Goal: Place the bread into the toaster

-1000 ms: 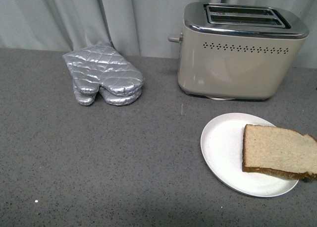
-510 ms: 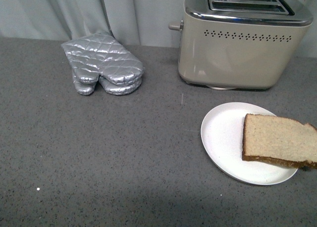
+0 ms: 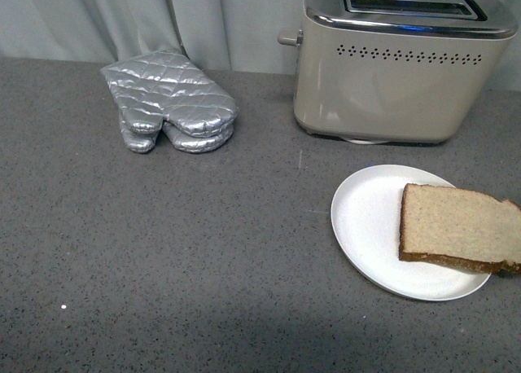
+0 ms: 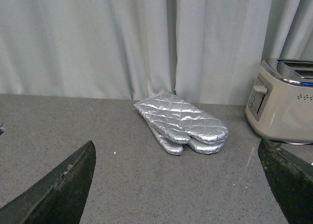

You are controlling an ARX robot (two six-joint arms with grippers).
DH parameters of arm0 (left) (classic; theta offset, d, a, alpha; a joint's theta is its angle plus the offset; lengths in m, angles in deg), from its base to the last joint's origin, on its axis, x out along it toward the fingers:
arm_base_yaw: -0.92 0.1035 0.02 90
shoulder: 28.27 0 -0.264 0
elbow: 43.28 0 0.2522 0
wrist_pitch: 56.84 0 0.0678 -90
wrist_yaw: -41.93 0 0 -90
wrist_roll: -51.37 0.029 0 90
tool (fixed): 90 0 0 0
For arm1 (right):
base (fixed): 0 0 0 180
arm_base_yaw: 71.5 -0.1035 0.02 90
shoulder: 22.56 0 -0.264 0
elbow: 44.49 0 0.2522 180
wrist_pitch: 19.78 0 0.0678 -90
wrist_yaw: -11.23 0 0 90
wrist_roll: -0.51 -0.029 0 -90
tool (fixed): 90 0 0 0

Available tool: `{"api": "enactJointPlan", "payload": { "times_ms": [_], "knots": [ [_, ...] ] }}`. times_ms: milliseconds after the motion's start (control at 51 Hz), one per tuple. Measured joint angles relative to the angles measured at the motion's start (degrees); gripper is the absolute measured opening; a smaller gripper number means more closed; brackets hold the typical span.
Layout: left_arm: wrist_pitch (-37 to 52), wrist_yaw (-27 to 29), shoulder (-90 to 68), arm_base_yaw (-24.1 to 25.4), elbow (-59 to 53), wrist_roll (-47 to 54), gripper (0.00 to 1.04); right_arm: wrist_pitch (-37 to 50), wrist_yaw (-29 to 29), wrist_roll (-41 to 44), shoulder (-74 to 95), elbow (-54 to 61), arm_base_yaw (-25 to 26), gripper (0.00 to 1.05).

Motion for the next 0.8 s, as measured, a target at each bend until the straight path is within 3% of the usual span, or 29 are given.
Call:
{"api": "enactJointPlan", "payload": {
  "times_ms": [765, 804],
  "knots": [
    [0.0, 0.0, 0.0, 0.0, 0.0, 0.0, 0.98, -2.5, 1.6, -8.2, 21.7, -12.9, -7.2, 0.95],
    [0.0, 0.0, 0.0, 0.0, 0.0, 0.0, 0.98, -2.3, 1.4, -8.8, 22.1, -13.3, -7.6, 0.9]
  ]
}}
